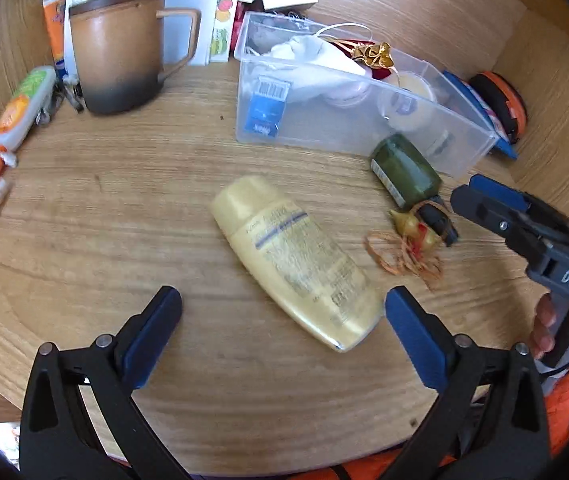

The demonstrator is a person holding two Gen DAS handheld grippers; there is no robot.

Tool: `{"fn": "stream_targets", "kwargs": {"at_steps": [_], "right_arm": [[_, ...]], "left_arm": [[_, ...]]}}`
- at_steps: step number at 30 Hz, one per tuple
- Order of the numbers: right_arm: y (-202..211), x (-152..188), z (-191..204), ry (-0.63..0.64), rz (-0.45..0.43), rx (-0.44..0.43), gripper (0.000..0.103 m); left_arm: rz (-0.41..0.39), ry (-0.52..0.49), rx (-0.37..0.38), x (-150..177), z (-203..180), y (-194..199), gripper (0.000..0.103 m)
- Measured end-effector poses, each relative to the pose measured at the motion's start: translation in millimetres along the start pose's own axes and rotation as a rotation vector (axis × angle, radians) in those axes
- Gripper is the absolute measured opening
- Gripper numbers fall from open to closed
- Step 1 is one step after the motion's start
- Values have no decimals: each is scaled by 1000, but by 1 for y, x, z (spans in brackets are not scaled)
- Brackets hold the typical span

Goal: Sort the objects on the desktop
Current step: 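Grasp the sunscreen tube with the left gripper while the right grasps the green bottle, then lift the sunscreen tube and green bottle off the desk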

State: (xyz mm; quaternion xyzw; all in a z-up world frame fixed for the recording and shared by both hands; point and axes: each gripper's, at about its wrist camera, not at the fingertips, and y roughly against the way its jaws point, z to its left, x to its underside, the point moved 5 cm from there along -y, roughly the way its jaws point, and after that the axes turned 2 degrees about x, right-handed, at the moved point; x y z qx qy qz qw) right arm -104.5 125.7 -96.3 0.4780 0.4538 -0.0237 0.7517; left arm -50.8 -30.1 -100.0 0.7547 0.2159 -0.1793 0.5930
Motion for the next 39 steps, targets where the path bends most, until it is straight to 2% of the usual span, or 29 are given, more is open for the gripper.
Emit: {"fn": "stream_targets", "kwargs": {"at_steps": [4, 8, 11, 15, 20, 22, 23, 24, 25, 31, 36, 39], "right_arm": [[-12, -9, 5, 18, 16, -3, 62], [-25, -12, 14, 58, 44, -3, 53], [-34, -12, 19, 78, 70, -4, 45], [-45, -11, 21, 92, 92, 3, 43], [-57, -12, 25, 105, 109, 11, 43], [-61, -11, 28, 119, 113, 12, 38], [-62, -11, 29, 129, 110, 14, 38], [-63, -11, 31, 134, 106, 17, 38], [-62, -11, 33, 141, 101, 20, 38], [-46, -17, 39, 148, 48, 3, 38], [-29, -23, 36, 131, 12, -10, 38], [-20, -26, 33, 113, -5, -23, 38]], "left_arm": [[-8, -58, -48, -5, -10, -9, 103], [-23, -138, -138, -9, -16, -19, 102], [-34, -143, -143, -14, -13, -20, 98], [-39, -143, -142, -22, -8, -21, 88], [-51, -151, -138, -25, -6, -22, 86], [-57, -151, -139, -26, -6, -22, 86], [-64, -147, -147, -27, -6, -22, 80], [-66, -150, -147, -27, -5, -21, 68], [-64, -146, -145, -30, -4, -20, 61], [-61, -133, -151, -35, 3, -18, 57], [-64, -84, -121, -32, 14, -9, 39], [-64, -75, -117, -28, 17, -3, 36]]}}
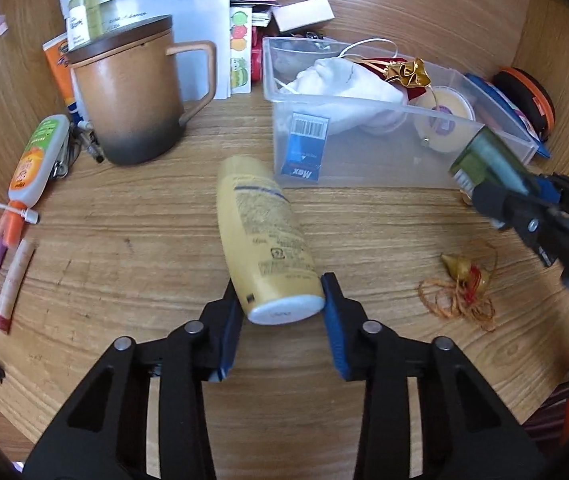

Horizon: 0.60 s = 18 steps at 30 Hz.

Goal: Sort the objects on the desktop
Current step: 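Lift the sunscreen tube and green bottle off the desk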

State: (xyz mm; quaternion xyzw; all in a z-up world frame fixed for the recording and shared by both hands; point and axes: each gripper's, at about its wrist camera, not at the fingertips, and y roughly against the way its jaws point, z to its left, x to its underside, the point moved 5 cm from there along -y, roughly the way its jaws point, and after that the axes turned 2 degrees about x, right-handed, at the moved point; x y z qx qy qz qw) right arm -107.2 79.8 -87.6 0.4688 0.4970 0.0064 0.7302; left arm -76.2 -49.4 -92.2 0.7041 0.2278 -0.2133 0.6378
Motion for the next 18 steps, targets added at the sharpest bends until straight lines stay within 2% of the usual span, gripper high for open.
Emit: {"fn": "stream_targets", "kwargs": {"at_steps": [10, 14, 18], "right_arm": [[11, 4, 0, -4, -11, 1, 38], [10, 6, 0, 0, -5, -2, 38], [9, 7, 0, 3, -3, -2, 38]], "left_arm": [[14, 65, 18, 4, 26, 6, 36], [21, 61, 14, -4, 28, 0, 40], [25, 31, -24, -18, 28, -12, 48]]}}
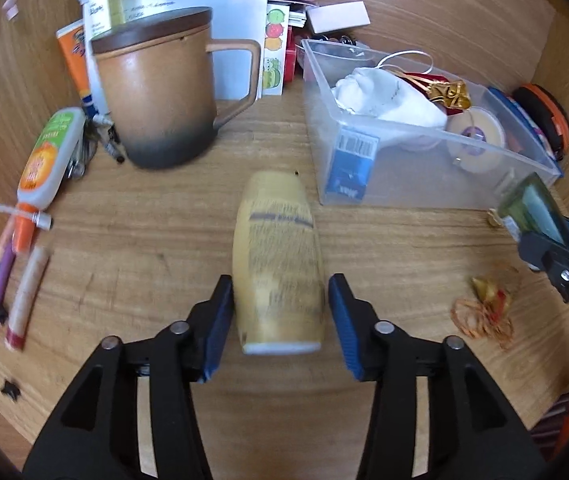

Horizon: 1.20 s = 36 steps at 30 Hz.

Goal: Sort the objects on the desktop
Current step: 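Lift the sunscreen tube and green bottle off the desk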

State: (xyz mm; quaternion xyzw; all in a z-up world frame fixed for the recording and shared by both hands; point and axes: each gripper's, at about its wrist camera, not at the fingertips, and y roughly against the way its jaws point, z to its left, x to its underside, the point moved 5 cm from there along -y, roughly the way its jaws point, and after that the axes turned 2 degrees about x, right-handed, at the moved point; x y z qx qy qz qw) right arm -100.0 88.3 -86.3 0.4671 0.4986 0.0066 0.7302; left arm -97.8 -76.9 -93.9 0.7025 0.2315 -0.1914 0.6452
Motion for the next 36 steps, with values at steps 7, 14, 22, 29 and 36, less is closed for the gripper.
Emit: {"fn": "stream_targets", "kwargs": {"at_steps": [7, 14, 22, 29, 36], "right_arm": [[0, 0, -3, -5, -1, -1, 38], [-2, 0, -9, -25, -1, -4, 39], [4, -7, -9, -33, -25, -16, 39], [9, -7, -9, -38, -30, -12, 38], [32, -11, -11, -36, -71, 1, 38]], "left_arm": [[17, -78, -36, -21, -9, -21, 47], [-9, -102, -59, -10, -14, -13, 47], [-55, -106, -11, 16, -34, 17, 47], [-118, -145, 22, 18, -59, 46, 47], [-170, -177, 42, 2, -78, 64, 47]]}}
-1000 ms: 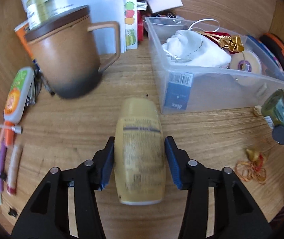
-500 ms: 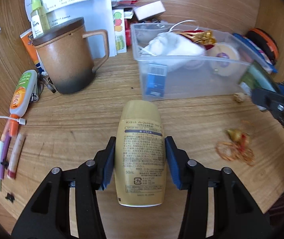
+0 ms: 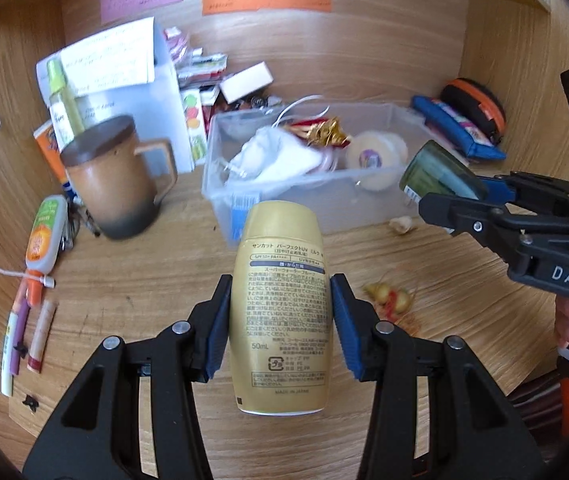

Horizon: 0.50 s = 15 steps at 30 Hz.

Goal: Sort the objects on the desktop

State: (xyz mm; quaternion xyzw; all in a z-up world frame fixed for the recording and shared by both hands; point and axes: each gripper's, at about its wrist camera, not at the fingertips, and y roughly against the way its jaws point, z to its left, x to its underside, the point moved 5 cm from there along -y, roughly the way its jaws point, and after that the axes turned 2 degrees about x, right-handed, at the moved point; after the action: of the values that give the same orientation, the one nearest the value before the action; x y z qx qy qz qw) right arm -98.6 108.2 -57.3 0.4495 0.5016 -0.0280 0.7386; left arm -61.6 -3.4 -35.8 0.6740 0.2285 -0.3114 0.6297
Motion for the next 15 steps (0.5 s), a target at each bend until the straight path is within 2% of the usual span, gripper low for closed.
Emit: {"fn": "stream_targets", "kwargs": {"at_steps": [8, 15], "right_arm": [[24, -9, -12, -9, -45, 29, 38], [27, -17, -25, -29, -58, 50, 38]], "left_arm": [[-44, -26, 25, -25, -12, 8, 47], [-60, -24, 65, -47, -13, 3, 47]]}}
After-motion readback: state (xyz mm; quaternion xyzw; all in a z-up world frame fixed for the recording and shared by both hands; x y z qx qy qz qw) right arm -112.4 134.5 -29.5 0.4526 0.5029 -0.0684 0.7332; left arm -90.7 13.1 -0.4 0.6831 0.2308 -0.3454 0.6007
